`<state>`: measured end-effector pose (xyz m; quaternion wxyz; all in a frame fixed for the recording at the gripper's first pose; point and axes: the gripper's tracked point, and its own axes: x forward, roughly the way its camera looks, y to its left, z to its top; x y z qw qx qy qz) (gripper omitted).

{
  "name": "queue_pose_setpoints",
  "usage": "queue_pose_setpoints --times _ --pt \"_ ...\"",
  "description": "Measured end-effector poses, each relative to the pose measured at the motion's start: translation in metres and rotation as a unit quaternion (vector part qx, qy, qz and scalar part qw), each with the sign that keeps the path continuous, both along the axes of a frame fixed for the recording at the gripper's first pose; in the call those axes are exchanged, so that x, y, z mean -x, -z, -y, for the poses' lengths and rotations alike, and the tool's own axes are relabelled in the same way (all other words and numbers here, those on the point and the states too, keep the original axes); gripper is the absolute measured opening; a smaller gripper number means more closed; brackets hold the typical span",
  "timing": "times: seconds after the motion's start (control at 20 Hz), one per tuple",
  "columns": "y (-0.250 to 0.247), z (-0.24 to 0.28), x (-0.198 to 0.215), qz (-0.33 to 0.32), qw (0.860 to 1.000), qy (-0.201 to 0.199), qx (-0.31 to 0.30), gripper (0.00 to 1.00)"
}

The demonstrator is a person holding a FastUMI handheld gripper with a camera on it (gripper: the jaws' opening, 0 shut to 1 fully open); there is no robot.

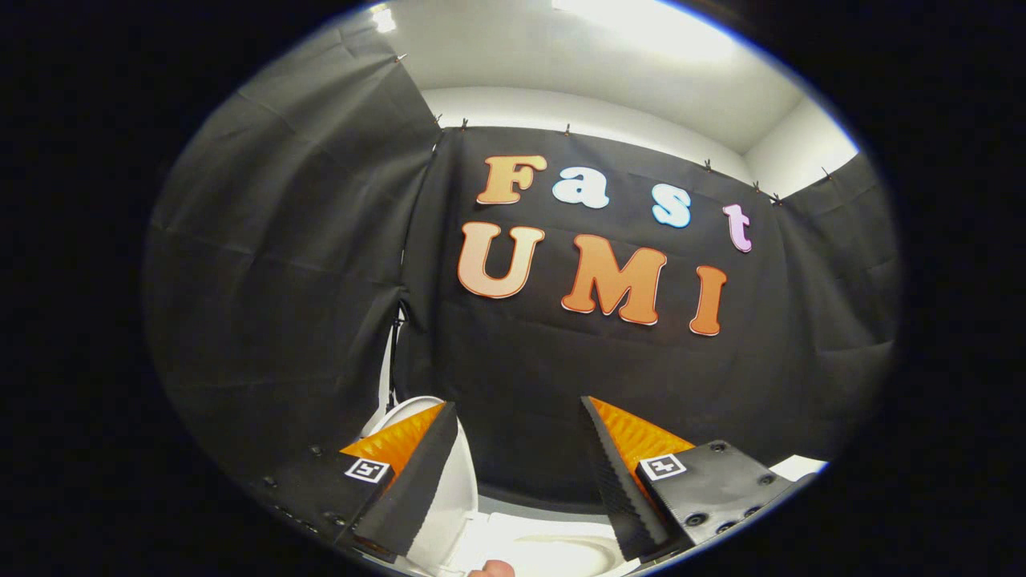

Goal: Open the toilet lid.

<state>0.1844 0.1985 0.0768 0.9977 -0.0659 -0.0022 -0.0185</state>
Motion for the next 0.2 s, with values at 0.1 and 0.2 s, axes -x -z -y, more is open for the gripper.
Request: queue_pose_setpoints --times 0.1,0.2 --pt "0.002 0.032 0.005 -0.001 1.0 0.001 -0.025 0.98" --pt "0.008 0.066 0.013 0.0 0.998 0.002 -0.062 0.98"
